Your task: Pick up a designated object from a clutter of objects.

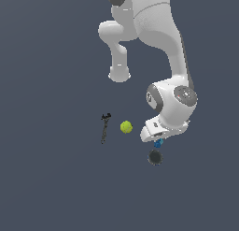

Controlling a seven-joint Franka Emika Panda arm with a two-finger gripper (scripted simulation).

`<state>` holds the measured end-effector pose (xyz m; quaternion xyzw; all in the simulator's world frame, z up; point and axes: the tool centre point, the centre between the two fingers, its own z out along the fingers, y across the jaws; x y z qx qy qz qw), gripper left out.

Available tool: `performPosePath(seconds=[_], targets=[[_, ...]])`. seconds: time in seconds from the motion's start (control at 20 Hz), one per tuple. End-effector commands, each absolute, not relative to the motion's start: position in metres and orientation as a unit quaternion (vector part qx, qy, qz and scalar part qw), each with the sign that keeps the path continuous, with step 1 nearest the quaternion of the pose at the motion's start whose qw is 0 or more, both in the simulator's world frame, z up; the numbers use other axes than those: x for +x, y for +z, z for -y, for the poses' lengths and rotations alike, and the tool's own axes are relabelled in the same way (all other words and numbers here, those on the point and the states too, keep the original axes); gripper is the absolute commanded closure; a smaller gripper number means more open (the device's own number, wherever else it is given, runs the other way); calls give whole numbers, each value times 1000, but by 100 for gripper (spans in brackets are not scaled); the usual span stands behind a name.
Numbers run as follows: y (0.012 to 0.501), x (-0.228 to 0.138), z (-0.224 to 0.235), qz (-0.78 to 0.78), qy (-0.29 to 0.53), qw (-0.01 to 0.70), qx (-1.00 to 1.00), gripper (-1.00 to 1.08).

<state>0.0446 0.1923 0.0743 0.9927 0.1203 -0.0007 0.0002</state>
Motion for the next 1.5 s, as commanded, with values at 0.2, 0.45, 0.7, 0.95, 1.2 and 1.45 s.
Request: performPosePath(seconds=[0.2,0.45,0.7,0.95,1.2,1.45], targets=[[113,32,-187,-120,0,0,993,108],[157,18,-181,-120,0,1,993,108],[207,2,-174,-121,0,1,993,108],[261,-14,-168,-121,0,0,993,108],[315,-30,-161,-121,0,0,993,108],[361,-43,-155,-121,0,-1,993,108]])
